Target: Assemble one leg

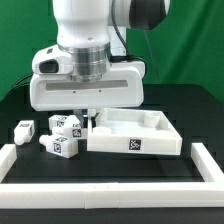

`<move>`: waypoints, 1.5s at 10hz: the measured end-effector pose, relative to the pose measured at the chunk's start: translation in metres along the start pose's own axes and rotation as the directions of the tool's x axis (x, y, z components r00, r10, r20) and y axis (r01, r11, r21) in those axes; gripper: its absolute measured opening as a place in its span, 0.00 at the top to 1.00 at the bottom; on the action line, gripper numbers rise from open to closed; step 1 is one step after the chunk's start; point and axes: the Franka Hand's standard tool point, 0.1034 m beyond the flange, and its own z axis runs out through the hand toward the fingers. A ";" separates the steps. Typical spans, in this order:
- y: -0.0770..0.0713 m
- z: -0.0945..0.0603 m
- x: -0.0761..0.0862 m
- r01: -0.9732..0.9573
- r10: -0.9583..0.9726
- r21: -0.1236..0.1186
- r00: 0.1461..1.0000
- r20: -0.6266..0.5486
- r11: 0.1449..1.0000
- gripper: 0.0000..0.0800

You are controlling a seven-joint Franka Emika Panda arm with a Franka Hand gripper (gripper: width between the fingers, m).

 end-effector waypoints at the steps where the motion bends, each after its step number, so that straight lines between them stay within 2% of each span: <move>1: 0.001 0.001 0.000 -0.001 0.001 0.000 1.000 0.001 1.000 0.93; 4: 0.000 0.003 -0.001 -0.006 0.006 -0.002 1.000 0.006 1.000 0.93; 6: -0.009 0.005 0.017 -0.026 0.026 -0.013 1.000 -0.001 1.000 0.93; 9: -0.005 0.008 0.047 -0.029 0.028 -0.033 0.999 -0.017 0.999 0.93; 11: -0.008 0.006 0.059 -0.049 0.048 -0.036 0.998 -0.029 0.998 0.93; 12: -0.011 0.004 0.063 -0.041 0.039 -0.039 0.998 -0.048 0.998 0.93; 13: -0.007 0.003 0.066 -0.038 0.032 -0.053 0.994 -0.101 0.998 0.93; 15: -0.006 0.007 0.061 -0.044 0.039 -0.053 0.995 -0.089 0.998 0.93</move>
Offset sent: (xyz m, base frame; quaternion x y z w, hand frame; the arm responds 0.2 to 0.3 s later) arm 0.0000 0.0000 0.0000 0.0000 0.0000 0.0000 1.0000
